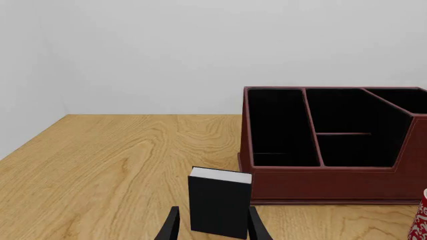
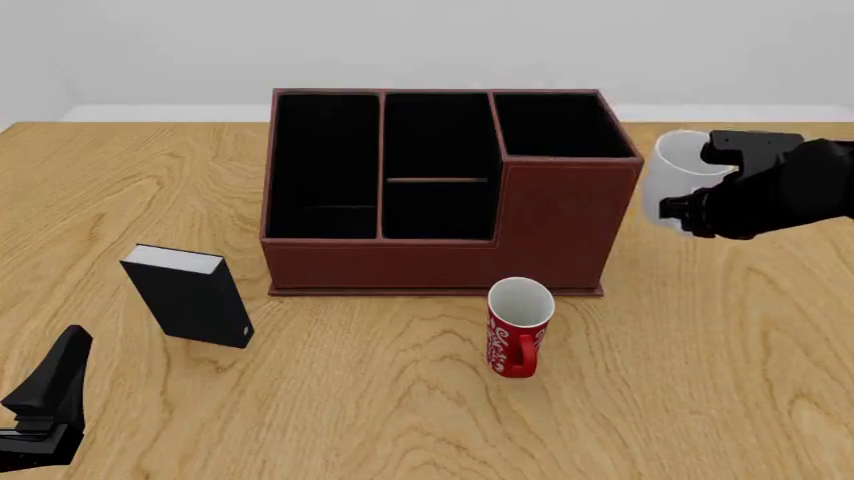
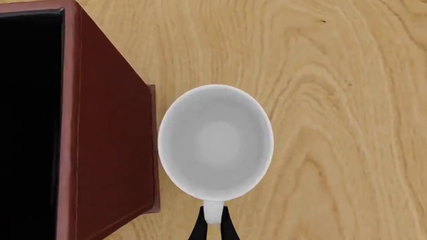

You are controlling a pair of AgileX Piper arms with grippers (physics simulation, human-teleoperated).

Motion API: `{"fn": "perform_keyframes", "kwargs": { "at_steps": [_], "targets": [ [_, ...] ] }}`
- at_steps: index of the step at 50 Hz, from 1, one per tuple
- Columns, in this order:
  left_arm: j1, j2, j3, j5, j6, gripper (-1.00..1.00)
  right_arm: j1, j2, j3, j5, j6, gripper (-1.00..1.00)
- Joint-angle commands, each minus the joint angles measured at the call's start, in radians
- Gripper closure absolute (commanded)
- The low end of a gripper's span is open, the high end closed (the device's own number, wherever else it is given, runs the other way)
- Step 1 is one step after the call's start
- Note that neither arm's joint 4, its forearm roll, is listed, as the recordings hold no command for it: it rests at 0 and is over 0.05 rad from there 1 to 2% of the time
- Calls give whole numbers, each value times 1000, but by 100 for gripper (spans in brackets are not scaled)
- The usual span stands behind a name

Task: Pick up the white mug and place it to the right of the caddy.

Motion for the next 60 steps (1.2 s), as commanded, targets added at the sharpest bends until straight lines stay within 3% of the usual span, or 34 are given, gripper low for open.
{"fn": "perform_keyframes", "kwargs": {
  "at_steps": [1,60],
  "targets": [
    [0,0,0,0,0,-100,4,20,17,-28,8,100],
    [0,0,0,0,0,-100,45,152,120,-186,56,100]
  ]
}}
